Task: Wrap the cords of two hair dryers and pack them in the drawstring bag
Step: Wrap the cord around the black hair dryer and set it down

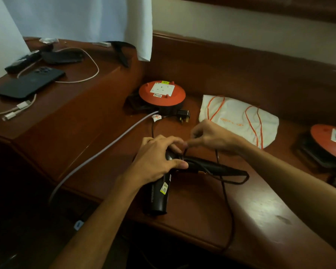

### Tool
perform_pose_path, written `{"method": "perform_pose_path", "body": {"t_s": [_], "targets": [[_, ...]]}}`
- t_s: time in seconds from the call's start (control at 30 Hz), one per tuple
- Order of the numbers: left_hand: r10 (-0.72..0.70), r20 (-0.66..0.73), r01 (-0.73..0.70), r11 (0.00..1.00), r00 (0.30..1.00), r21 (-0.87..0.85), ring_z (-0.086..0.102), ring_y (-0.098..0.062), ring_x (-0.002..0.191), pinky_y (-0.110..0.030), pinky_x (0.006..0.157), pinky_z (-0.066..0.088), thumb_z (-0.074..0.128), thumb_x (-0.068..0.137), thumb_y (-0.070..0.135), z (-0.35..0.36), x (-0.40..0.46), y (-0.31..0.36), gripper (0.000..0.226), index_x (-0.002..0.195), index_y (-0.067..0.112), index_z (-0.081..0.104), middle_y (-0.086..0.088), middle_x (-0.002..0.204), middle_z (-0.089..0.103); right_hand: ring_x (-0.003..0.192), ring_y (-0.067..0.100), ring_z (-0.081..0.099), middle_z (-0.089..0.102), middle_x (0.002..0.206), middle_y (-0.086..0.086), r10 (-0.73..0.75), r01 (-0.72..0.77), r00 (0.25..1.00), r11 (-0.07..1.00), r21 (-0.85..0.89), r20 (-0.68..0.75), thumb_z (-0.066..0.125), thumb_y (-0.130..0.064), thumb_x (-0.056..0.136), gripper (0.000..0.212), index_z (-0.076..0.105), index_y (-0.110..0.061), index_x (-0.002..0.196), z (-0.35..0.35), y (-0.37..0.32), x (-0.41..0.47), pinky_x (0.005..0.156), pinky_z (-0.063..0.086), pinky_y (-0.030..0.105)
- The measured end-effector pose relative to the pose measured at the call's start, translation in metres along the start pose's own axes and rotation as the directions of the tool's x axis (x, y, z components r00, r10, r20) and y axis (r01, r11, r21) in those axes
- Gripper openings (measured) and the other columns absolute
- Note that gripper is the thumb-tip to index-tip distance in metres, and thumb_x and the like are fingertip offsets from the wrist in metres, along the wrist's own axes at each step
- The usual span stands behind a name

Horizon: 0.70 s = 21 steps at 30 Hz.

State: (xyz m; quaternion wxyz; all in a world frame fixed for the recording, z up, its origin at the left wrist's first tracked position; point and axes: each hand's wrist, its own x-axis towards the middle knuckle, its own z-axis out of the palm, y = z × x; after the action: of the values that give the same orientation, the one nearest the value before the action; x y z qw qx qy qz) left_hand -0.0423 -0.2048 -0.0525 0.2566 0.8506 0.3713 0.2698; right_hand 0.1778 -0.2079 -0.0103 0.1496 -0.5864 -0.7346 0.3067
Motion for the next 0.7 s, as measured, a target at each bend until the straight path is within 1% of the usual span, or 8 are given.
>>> {"method": "perform_pose_path", "body": {"t_s": [0.1,0.23,0.3,0.37,0.47,0.57,0.63,0.7], "targets": [[-0.048,0.101,0.03,0.985,0.994,0.172,0.039,-0.01,0.118,-0.03,0.099,0.025,0.065,0.085,0.064,0.0,0.005,0.006,0.067,0.143,0.037,0.045,0.016,0.109,0.048,0.049,0.004,0.044,0.054,0.052,-0.009,-0.086,0.087,0.996,0.994,-0.064,0.029,0.06,-0.023,0.1,0.034,0.067,-0.015,0.068,-0.007,-0.029,-0.006,0.048,0.034,0.021],[-0.006,0.143,-0.028,0.971,0.99,0.239,0.042,-0.01,0.116,-0.037,0.094,0.024,0.047,0.096,0.062,-0.006,0.003,0.001,0.042,0.136,0.05,0.05,0.019,0.103,0.056,0.061,0.024,0.057,0.064,0.07,0.008,-0.124,0.133,0.988,0.987,-0.094,0.095,0.056,-0.021,0.101,0.026,0.07,-0.015,0.079,-0.012,-0.046,-0.027,0.058,0.044,0.042],[-0.005,0.121,-0.024,0.97,0.993,0.244,0.042,-0.007,0.113,-0.035,0.093,0.022,0.046,0.096,0.062,-0.005,-0.001,0.001,0.04,0.134,0.05,0.055,0.019,0.099,0.057,0.059,0.014,0.059,0.065,0.068,0.001,-0.136,0.152,0.984,0.977,-0.148,0.112,0.06,-0.023,0.1,0.024,0.071,-0.015,0.08,-0.019,-0.046,-0.034,0.054,0.045,0.032],[-0.002,0.077,-0.018,0.965,0.997,0.261,0.042,-0.005,0.114,-0.035,0.095,0.021,0.047,0.096,0.062,0.0,-0.004,0.003,0.041,0.133,0.047,0.058,0.023,0.101,0.058,0.053,0.009,0.051,0.058,0.06,-0.004,-0.144,0.152,0.988,0.96,-0.235,0.049,0.067,-0.029,0.096,0.028,0.069,-0.017,0.072,-0.026,-0.041,-0.04,0.05,0.037,0.022],[0.017,0.034,-0.027,0.956,0.999,0.291,0.043,-0.006,0.115,-0.038,0.097,0.022,0.048,0.097,0.061,0.005,-0.006,0.007,0.038,0.128,0.046,0.062,0.025,0.101,0.056,0.049,0.02,0.043,0.052,0.055,0.007,-0.08,0.054,0.994,0.947,-0.317,-0.071,0.074,-0.052,0.082,0.047,0.063,-0.011,0.061,-0.034,-0.018,-0.047,0.05,0.032,0.03],[0.002,0.038,-0.014,0.949,0.999,0.315,0.042,-0.007,0.119,-0.038,0.098,0.02,0.047,0.097,0.062,0.006,-0.006,0.011,0.041,0.133,0.047,0.06,0.02,0.11,0.062,0.043,0.011,0.033,0.039,0.047,0.0,0.042,-0.119,0.968,0.945,-0.303,-0.248,0.071,-0.073,0.063,0.065,0.049,-0.013,0.049,-0.04,0.002,-0.054,0.048,0.026,0.03],[-0.007,0.002,0.006,0.954,1.0,0.298,0.043,-0.007,0.119,-0.039,0.099,0.022,0.048,0.097,0.061,0.006,-0.007,0.01,0.041,0.133,0.047,0.06,0.019,0.111,0.064,0.045,0.01,0.046,0.051,0.05,-0.005,0.061,-0.124,0.959,0.969,-0.214,-0.278,0.069,-0.069,0.068,0.057,0.062,-0.014,0.056,-0.045,0.003,-0.067,0.049,0.031,0.025],[-0.026,-0.034,0.035,0.961,0.999,0.275,0.045,-0.008,0.116,-0.04,0.097,0.024,0.05,0.097,0.059,0.005,-0.006,0.008,0.037,0.129,0.047,0.063,0.019,0.104,0.064,0.055,0.004,0.058,0.064,0.061,-0.011,0.013,-0.042,0.982,0.988,-0.151,-0.191,0.066,-0.051,0.086,0.03,0.077,-0.023,0.083,-0.039,-0.012,-0.089,0.05,0.037,0.016]]}}
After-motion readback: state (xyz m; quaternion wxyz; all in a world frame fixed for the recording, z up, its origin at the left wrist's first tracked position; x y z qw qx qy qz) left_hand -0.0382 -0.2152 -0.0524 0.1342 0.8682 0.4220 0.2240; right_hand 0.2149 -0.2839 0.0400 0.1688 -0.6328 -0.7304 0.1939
